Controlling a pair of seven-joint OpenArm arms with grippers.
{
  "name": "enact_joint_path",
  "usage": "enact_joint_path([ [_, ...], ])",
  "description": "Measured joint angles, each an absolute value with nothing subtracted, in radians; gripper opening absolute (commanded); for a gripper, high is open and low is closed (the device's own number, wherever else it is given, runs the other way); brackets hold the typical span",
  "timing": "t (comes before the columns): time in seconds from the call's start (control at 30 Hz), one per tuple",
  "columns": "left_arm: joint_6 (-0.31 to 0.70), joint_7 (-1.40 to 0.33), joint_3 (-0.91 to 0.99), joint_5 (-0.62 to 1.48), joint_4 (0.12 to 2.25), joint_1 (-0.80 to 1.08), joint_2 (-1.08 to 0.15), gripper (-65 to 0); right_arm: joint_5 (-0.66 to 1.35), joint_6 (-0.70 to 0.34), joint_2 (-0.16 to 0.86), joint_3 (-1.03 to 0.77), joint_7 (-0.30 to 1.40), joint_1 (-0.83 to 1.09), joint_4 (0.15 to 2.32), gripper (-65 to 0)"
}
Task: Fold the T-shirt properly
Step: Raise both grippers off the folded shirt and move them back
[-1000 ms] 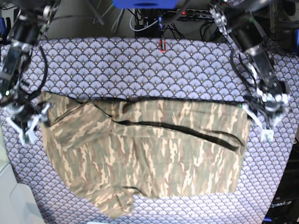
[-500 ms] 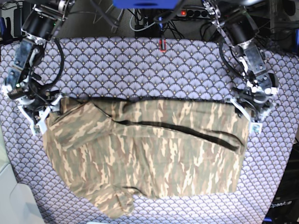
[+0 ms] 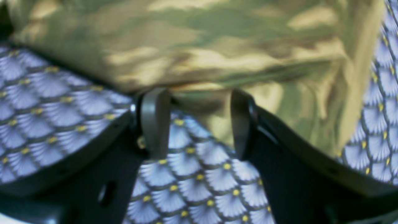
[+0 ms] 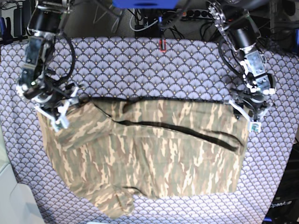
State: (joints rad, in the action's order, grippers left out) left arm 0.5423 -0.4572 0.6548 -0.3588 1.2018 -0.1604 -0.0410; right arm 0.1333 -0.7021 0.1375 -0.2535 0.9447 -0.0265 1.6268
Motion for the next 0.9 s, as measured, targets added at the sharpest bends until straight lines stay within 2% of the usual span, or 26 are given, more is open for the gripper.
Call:
enact_joint_path([
  [0.17,0.543,-0.463,0.655,-0.355,1.201,-0.161,-0.052,-37.0,0.134,-0.702,0.142,-0.212,0.937,-0.023,1.641,-32.4],
  [0.4,0.543,-0.463,0.654,-0.355,1.201,-0.16,-0.05,-37.1,-0.027,-0.702,0.139,-0.088,0.766,0.038,1.636,-32.4],
  [0.77,0.543,-0.463,0.653,-0.355,1.2,-0.16,-0.05,-37.2,-0.258,-0.702,0.073,-0.089,0.607,0.061,1.589,-32.4],
  [0.9,0.543,-0.463,0.653,-0.354,1.2,-0.16,-0.049,-37.2,-0.281,-0.702,0.06,-0.09,0.556,0.061,1.559,-32.7],
])
